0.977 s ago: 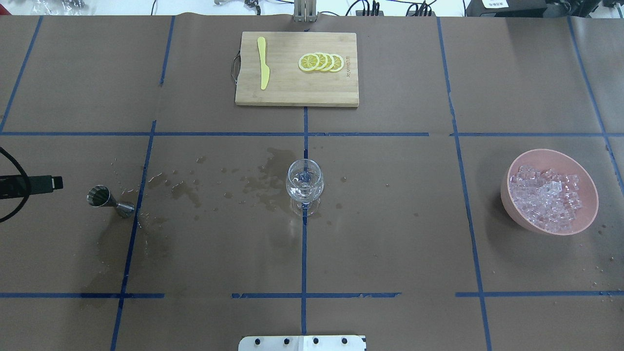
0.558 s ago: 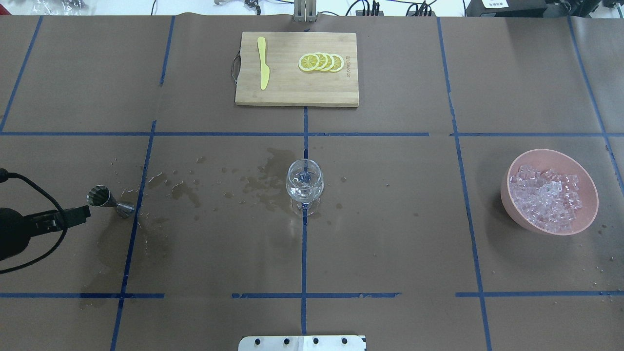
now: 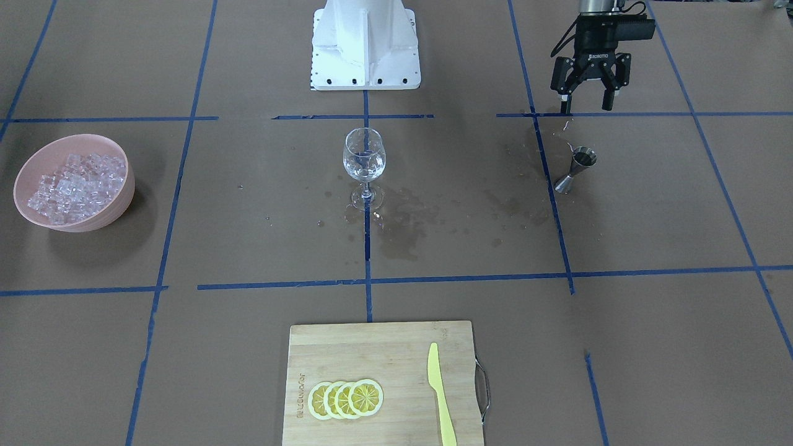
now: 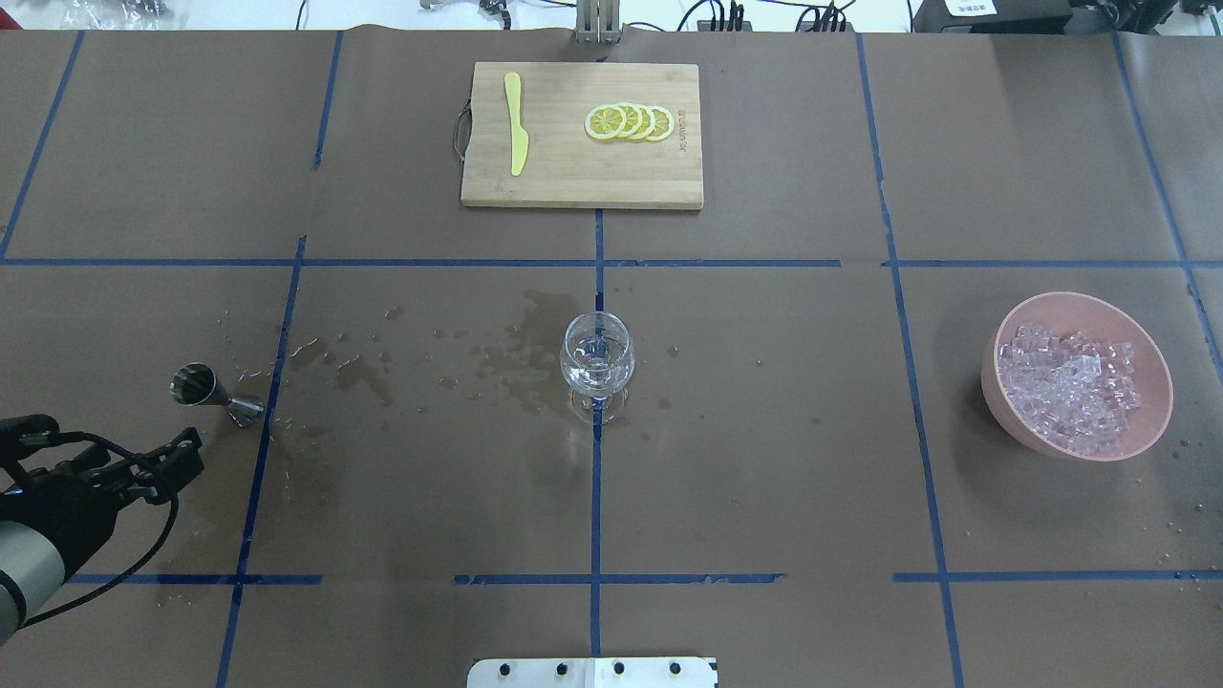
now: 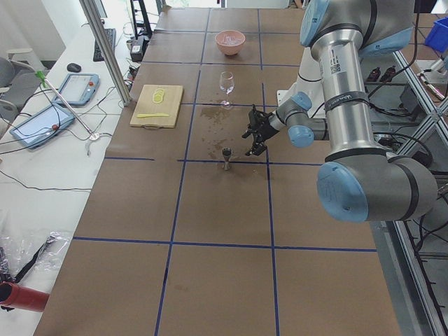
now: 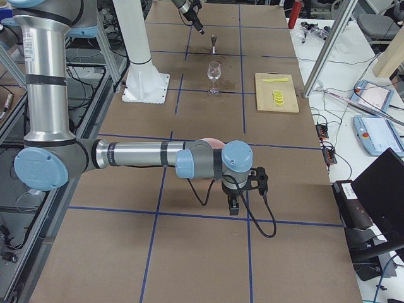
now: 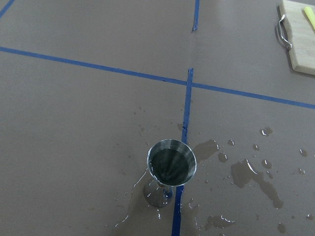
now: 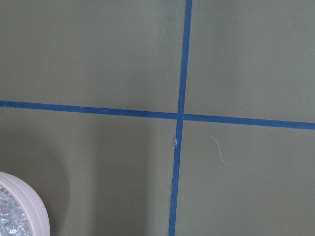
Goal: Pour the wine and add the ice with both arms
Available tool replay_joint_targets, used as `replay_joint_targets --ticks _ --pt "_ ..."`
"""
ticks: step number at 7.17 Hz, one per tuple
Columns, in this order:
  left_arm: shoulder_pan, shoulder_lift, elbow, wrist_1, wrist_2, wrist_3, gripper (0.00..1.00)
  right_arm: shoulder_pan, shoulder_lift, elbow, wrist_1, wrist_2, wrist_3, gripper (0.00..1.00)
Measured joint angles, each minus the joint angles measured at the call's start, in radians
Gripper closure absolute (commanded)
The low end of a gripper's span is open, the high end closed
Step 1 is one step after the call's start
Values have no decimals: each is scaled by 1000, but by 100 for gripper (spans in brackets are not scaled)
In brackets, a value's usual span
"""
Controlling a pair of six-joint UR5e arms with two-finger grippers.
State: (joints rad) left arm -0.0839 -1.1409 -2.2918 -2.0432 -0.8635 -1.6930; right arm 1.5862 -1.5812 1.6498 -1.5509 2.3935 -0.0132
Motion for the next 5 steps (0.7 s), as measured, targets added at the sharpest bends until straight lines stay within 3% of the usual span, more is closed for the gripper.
replay_joint_targets --ticks 2,5 --pt "41 -57 126 15 155 -53 2 0 1 20 0 3 1 0" --pt "57 -152 263 19 308 -65 2 0 1 30 -2 9 1 0"
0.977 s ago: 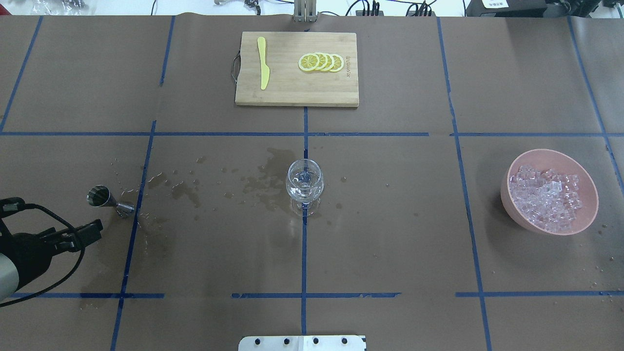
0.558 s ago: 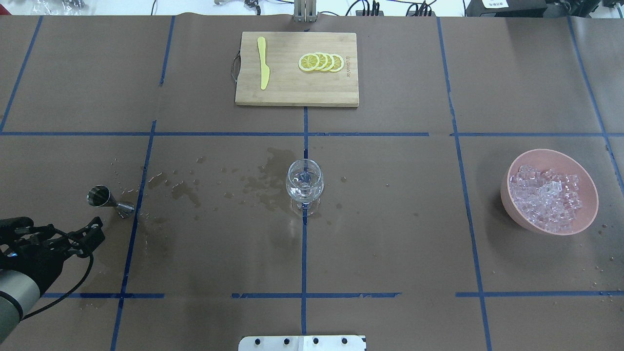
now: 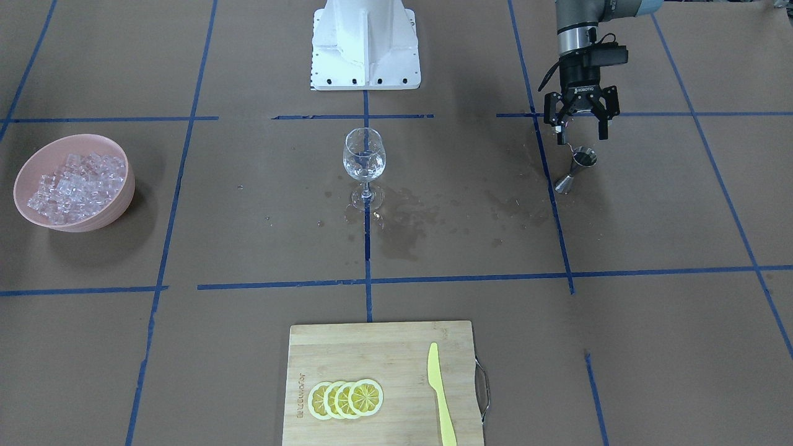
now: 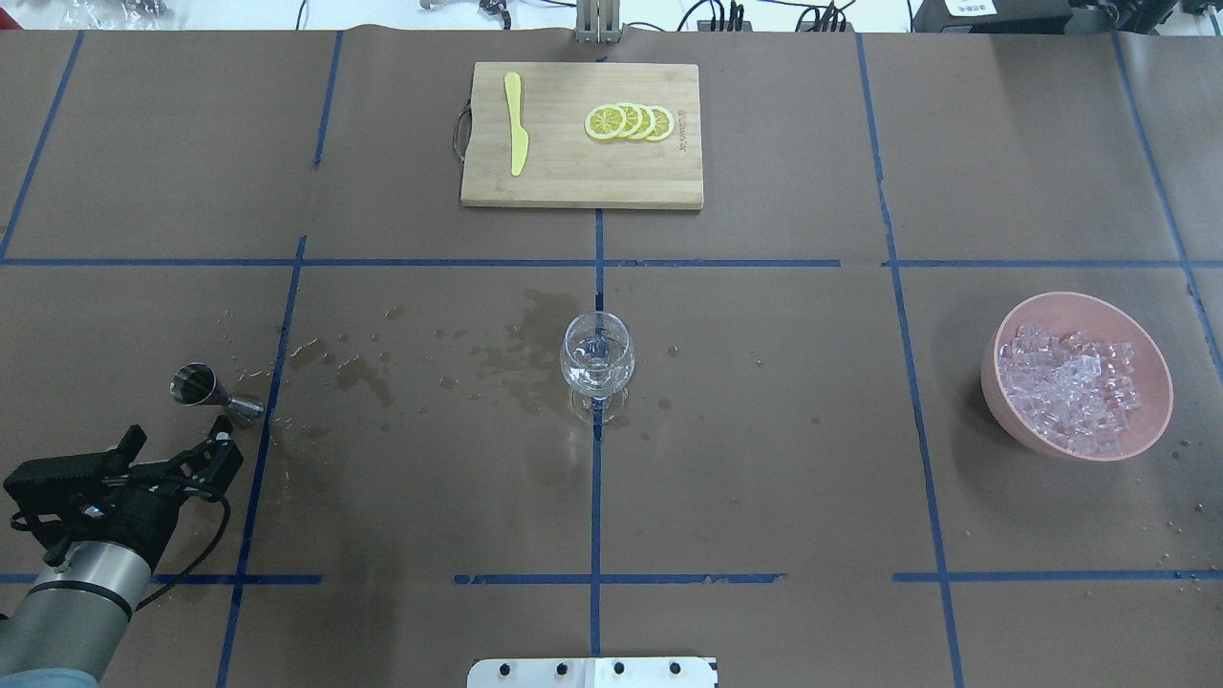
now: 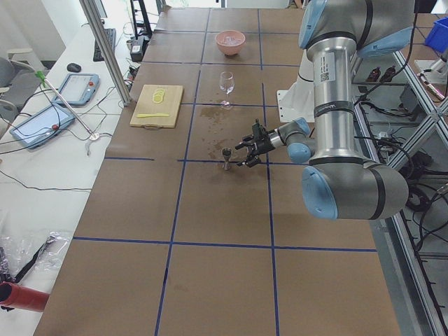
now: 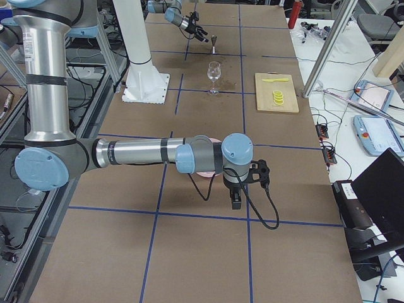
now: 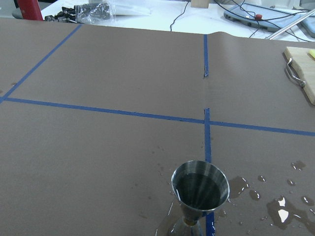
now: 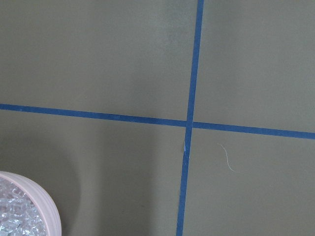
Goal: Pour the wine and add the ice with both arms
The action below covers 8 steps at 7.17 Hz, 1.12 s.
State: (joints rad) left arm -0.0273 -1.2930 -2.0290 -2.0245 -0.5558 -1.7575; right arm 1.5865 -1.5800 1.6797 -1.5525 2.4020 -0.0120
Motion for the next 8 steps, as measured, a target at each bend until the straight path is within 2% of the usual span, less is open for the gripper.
replay_joint_targets --ticks 2,4,8 --pt "0 -90 106 1 77 0 2 0 -1 1 -1 21 5 0" --pt "-1 -131 179 0 125 -8 2 0 -1 2 1 43 41 0" --pt "-6 -168 238 -2 155 -30 4 0 3 3 2 46 59 0"
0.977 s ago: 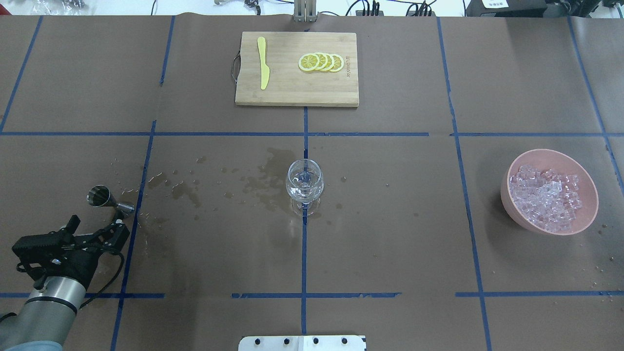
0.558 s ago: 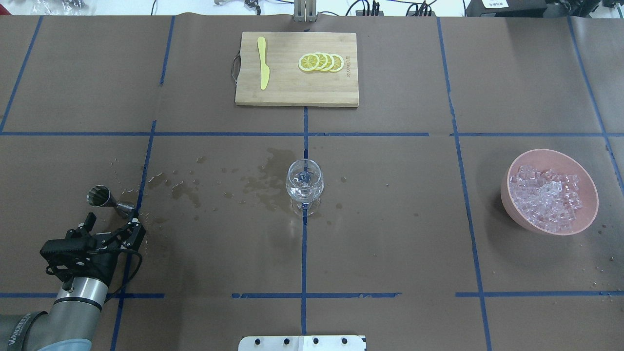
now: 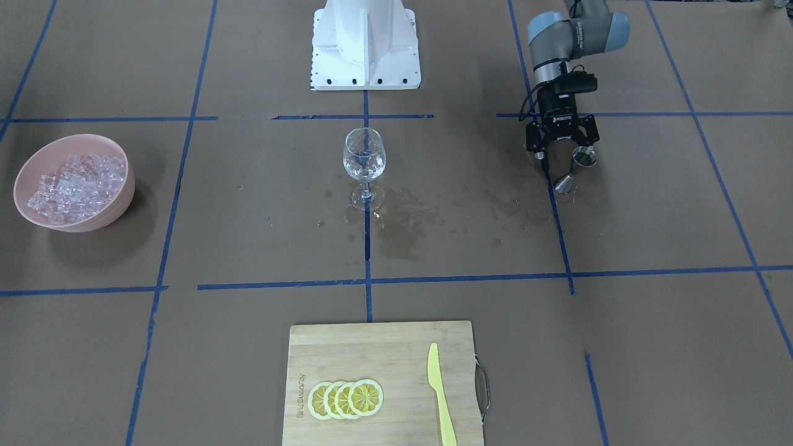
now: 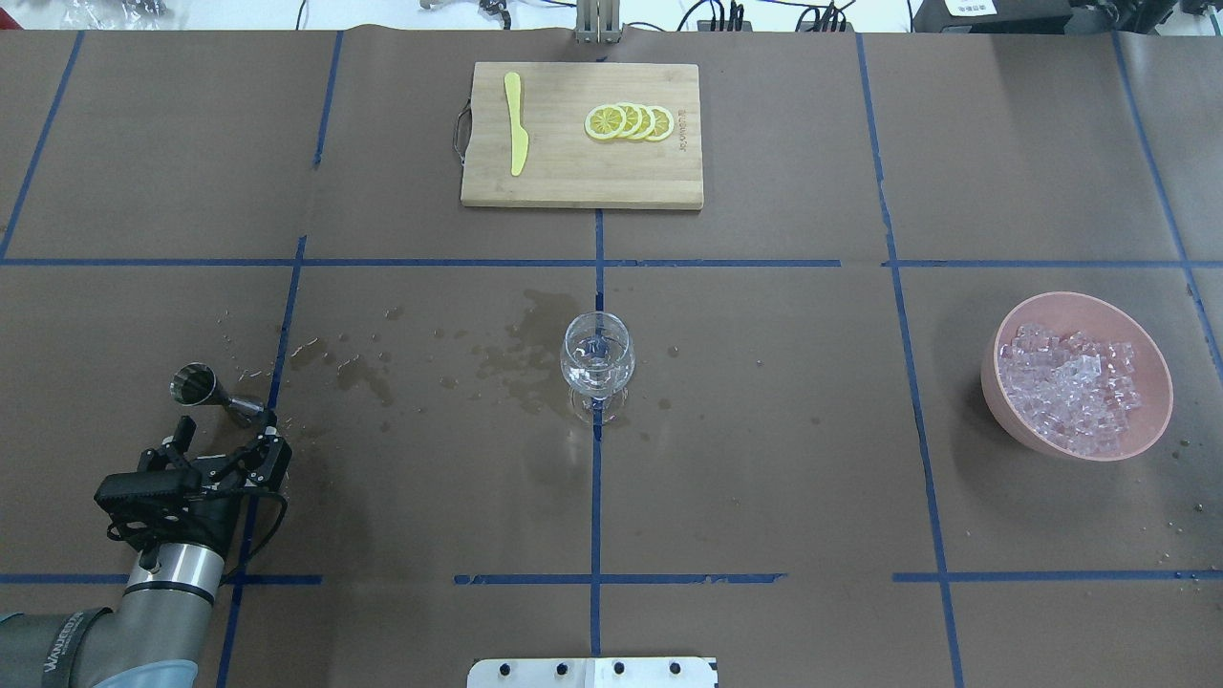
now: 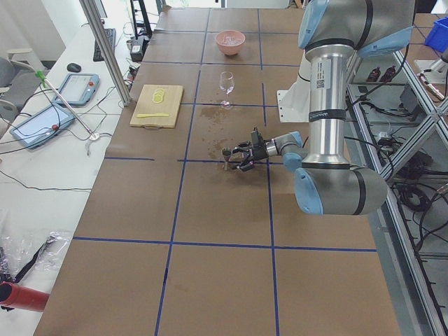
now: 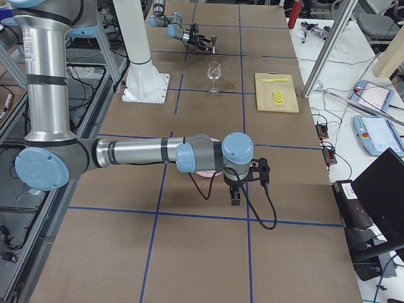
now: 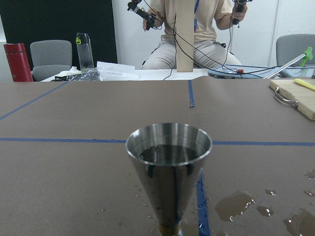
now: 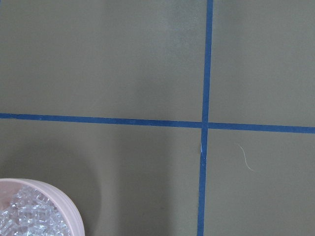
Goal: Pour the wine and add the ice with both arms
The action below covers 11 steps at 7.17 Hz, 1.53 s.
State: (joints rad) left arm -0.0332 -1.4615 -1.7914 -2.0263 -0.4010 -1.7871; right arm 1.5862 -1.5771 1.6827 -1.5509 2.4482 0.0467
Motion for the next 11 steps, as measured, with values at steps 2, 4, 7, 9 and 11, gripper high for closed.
replay_joint_targets --ticks 2,4,7,9,11 --pt "-18 -11 9 -1 15 -14 5 0 1 -1 0 0 1 0" --pt "-34 -12 13 -2 28 -27 10 0 2 -1 0 0 1 0" --pt "-41 -14 28 -2 40 -29 23 0 0 -2 0 0 1 0" --pt "-42 -15 32 -2 42 -29 36 0 0 -3 -1 0 1 0" --pt "-42 -23 38 -2 42 -29 38 0 0 -4 -1 -1 1 0"
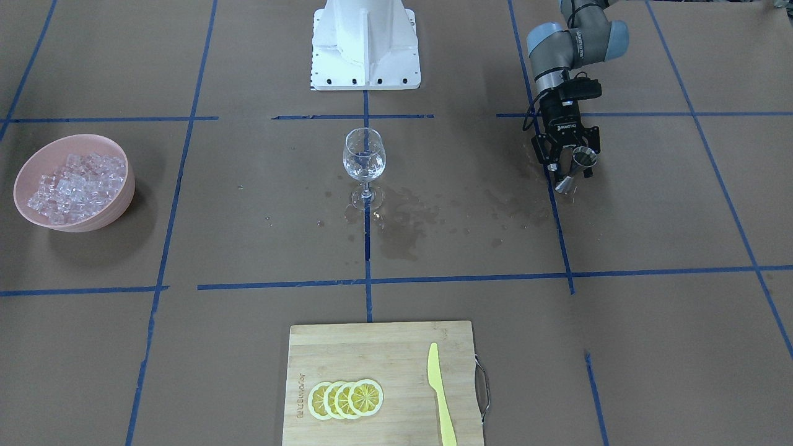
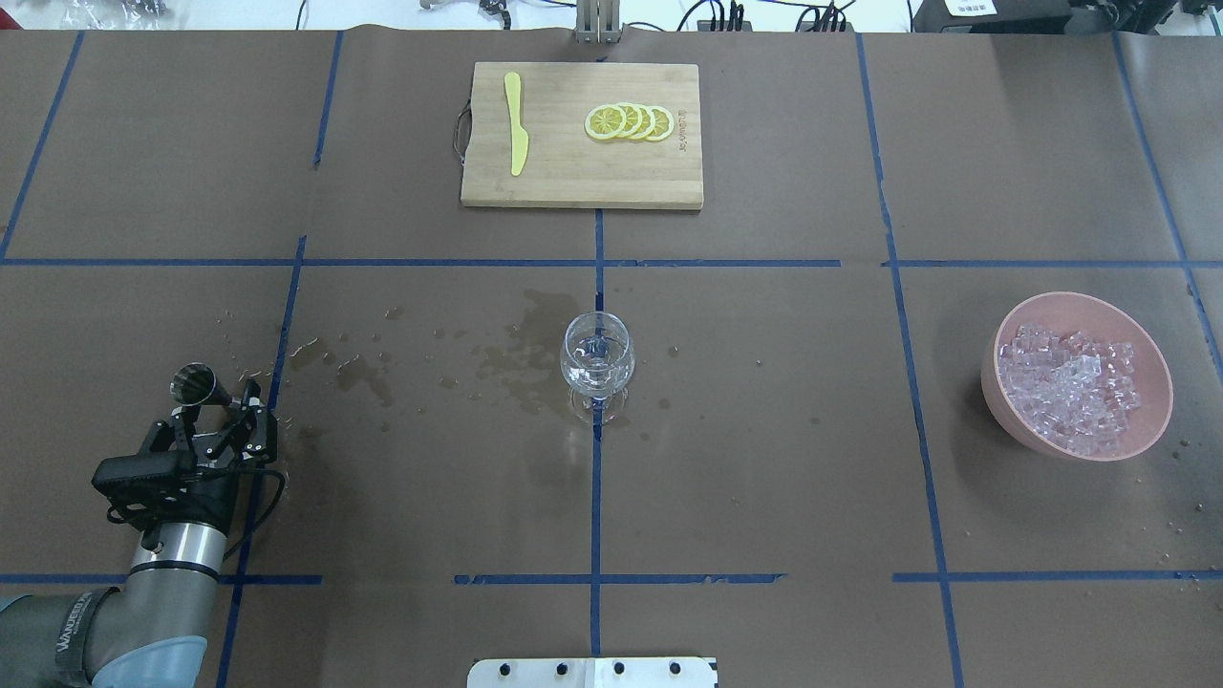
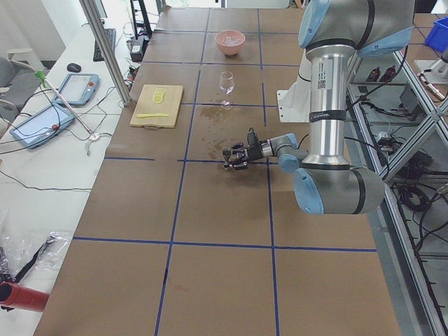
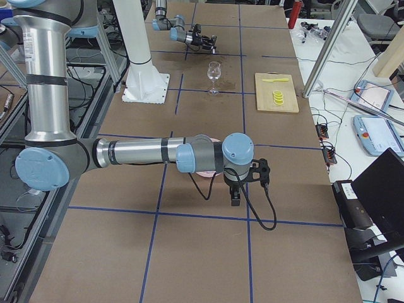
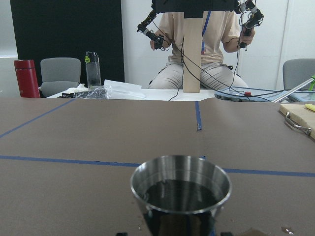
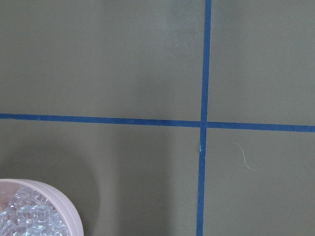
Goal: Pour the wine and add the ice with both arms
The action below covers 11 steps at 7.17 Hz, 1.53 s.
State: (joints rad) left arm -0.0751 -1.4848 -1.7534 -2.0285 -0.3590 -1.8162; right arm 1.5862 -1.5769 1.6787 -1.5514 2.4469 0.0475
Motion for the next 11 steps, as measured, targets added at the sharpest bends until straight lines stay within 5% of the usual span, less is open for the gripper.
replay_joint_targets --ticks 4,7,11 --pt "-4 -5 8 -2 0 0 49 0 0 -1 -1 1 0 0" --pt "-9 -6 9 -3 0 0 100 0 0 -1 -1 1 0 0" --pt "-26 -7 -20 -13 1 1 100 0 0 1 -1 3 0 0"
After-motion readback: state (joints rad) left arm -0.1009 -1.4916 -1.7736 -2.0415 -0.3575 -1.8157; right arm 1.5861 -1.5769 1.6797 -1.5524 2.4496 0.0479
